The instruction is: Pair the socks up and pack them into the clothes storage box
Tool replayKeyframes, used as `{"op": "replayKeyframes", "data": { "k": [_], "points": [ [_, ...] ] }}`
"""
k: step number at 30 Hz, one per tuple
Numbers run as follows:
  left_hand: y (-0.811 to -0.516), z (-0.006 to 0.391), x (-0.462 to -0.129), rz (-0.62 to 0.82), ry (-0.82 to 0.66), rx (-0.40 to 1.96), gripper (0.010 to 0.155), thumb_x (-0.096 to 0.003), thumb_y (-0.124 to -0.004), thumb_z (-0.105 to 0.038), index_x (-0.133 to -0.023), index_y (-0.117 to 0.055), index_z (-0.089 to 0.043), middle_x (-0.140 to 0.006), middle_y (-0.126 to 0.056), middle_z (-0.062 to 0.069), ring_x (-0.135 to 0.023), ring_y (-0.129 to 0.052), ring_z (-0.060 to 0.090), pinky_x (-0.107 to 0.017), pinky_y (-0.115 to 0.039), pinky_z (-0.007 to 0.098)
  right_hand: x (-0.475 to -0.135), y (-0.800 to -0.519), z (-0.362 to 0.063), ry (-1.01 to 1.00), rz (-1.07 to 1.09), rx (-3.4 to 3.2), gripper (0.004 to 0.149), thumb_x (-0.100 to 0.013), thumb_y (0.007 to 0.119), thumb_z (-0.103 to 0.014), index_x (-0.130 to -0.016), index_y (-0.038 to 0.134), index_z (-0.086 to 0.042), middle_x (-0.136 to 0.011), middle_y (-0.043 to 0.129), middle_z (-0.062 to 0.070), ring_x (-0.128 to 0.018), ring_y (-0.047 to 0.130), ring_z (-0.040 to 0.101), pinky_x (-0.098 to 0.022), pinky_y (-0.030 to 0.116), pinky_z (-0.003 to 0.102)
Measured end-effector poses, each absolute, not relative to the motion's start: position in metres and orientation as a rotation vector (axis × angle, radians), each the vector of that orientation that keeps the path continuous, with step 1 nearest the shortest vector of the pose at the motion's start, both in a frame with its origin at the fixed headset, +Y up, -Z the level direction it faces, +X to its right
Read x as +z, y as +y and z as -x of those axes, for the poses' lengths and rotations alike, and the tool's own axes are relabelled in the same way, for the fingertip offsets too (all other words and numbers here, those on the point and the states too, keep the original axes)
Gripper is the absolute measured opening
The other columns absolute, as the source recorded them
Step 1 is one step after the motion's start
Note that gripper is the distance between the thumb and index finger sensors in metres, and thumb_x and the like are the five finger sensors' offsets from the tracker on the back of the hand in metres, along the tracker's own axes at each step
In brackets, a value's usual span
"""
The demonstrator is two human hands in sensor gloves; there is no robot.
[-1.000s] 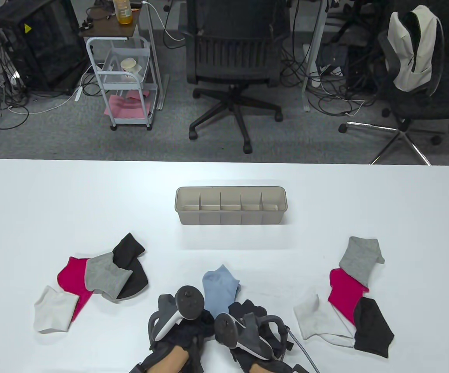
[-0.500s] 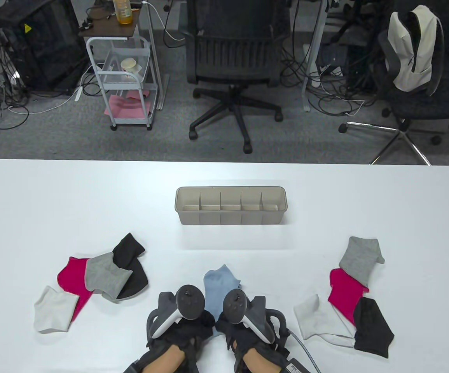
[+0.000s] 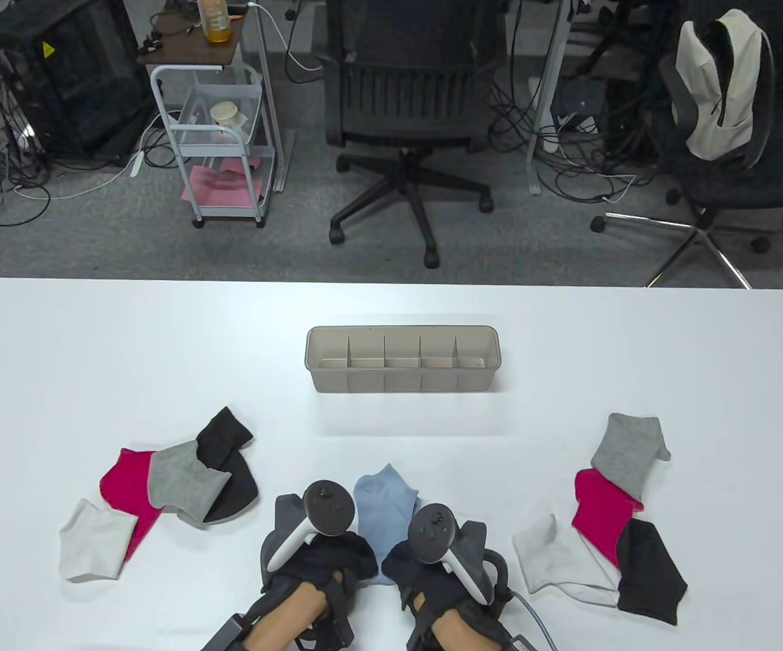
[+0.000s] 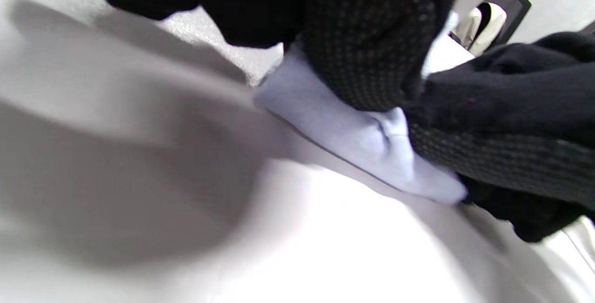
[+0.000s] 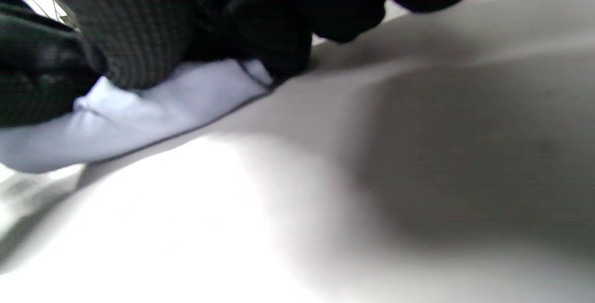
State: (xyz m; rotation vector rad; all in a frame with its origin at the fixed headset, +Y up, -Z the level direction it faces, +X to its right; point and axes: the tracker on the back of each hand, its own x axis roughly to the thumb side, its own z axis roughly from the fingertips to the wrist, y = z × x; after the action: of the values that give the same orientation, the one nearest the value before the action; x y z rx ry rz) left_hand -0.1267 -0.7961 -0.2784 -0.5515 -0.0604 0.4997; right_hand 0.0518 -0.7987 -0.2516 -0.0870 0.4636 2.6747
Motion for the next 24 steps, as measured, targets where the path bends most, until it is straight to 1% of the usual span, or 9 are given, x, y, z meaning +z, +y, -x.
{"op": "replayKeyframes", "data": {
  "k": [3, 4, 7, 10, 12, 13, 17, 23, 24],
  "points": [
    [-0.796, 0.122, -0.277, 0.517, -0.052, 0.414, 0.036, -0.0408, -0.087, -0.041, -0.070, -0.089, -0.021, -0.041, -0.086, 0.006, -0.038, -0.081, 0.034, -0.035, -0.066, 0.058, -0.252, -0.797, -0.048, 0.433, 0.084, 2.706, 0.031, -0.038, 0.086, -0.049, -0.067, 0.089, -0.039, -0.066, 0.090, -0.007, -0.055, 0.083, 0.017, -0.049, 0.070, 0.041],
    [-0.796, 0.120, -0.275, 0.493, -0.052, 0.388, 0.035, -0.0393, -0.090, -0.034, -0.071, -0.087, -0.020, -0.045, -0.085, 0.007, -0.041, -0.079, 0.035, -0.036, -0.064, 0.059, -0.251, -0.796, -0.047, 0.426, 0.075, 2.730, 0.031, -0.038, 0.086, -0.050, -0.067, 0.089, -0.040, -0.068, 0.090, -0.007, -0.055, 0.082, 0.017, -0.049, 0.069, 0.041],
    [-0.793, 0.115, -0.272, 0.366, -0.080, 0.313, 0.043, -0.0404, -0.087, -0.040, -0.079, -0.080, -0.021, -0.055, -0.081, 0.008, -0.048, -0.076, 0.036, -0.041, -0.062, 0.059, -0.250, -0.793, -0.040, 0.351, 0.052, 2.819, 0.032, -0.039, 0.085, -0.048, -0.069, 0.087, -0.040, -0.072, 0.087, -0.006, -0.058, 0.081, 0.018, -0.051, 0.068, 0.041],
    [-0.785, 0.111, -0.267, 0.269, -0.149, 0.312, 0.039, -0.0401, -0.091, -0.034, -0.078, -0.088, -0.023, -0.051, -0.086, 0.007, -0.044, -0.080, 0.034, -0.038, -0.066, 0.058, -0.248, -0.792, -0.036, 0.298, 0.028, 2.868, 0.031, -0.039, 0.084, -0.047, -0.068, 0.087, -0.039, -0.071, 0.087, -0.006, -0.058, 0.080, 0.018, -0.051, 0.067, 0.042],
    [-0.775, 0.109, -0.260, 0.262, -0.181, 0.292, 0.038, -0.0401, -0.092, -0.033, -0.077, -0.093, -0.025, -0.047, -0.091, 0.006, -0.040, -0.084, 0.034, -0.037, -0.068, 0.058, -0.246, -0.792, -0.035, 0.283, 0.018, 2.881, 0.031, -0.039, 0.084, -0.047, -0.069, 0.086, -0.039, -0.071, 0.087, -0.007, -0.057, 0.080, 0.018, -0.051, 0.067, 0.042],
    [-0.772, 0.108, -0.255, 0.268, -0.200, 0.275, 0.051, -0.0405, -0.092, -0.032, -0.080, -0.095, 0.000, -0.047, -0.093, 0.006, -0.040, -0.084, 0.034, -0.037, -0.068, 0.059, -0.246, -0.793, -0.035, 0.278, 0.008, 2.889, 0.031, -0.039, 0.083, -0.047, -0.069, 0.086, -0.039, -0.070, 0.087, -0.007, -0.057, 0.081, 0.018, -0.050, 0.068, 0.042],
    [-0.779, 0.101, -0.244, 0.332, -0.249, 0.216, 0.055, -0.0388, -0.093, -0.035, -0.088, -0.086, -0.012, -0.052, -0.091, 0.007, -0.042, -0.083, 0.034, -0.038, -0.067, 0.059, -0.246, -0.793, -0.034, 0.275, 0.001, 2.885, 0.031, -0.039, 0.083, -0.047, -0.069, 0.085, -0.038, -0.069, 0.087, -0.007, -0.057, 0.080, 0.018, -0.050, 0.067, 0.042],
    [-0.785, 0.093, -0.246, 0.274, -0.260, 0.132, 0.058, -0.0377, -0.094, -0.033, -0.085, -0.083, -0.002, -0.051, -0.088, 0.005, -0.042, -0.082, 0.033, -0.038, -0.067, 0.059, -0.247, -0.792, -0.040, 0.293, -0.007, 2.832, 0.031, -0.039, 0.084, -0.048, -0.069, 0.087, -0.040, -0.071, 0.087, -0.007, -0.057, 0.080, 0.017, -0.050, 0.068, 0.041],
    [-0.785, 0.093, -0.247, 0.273, -0.258, 0.141, 0.058, -0.0375, -0.095, -0.033, -0.085, -0.084, -0.002, -0.051, -0.088, 0.005, -0.042, -0.082, 0.033, -0.038, -0.067, 0.058, -0.247, -0.790, -0.042, 0.266, -0.017, 2.813, 0.036, -0.038, 0.087, -0.046, -0.073, 0.085, -0.042, -0.071, 0.087, -0.008, -0.056, 0.081, 0.017, -0.050, 0.068, 0.041]
  ]
}}
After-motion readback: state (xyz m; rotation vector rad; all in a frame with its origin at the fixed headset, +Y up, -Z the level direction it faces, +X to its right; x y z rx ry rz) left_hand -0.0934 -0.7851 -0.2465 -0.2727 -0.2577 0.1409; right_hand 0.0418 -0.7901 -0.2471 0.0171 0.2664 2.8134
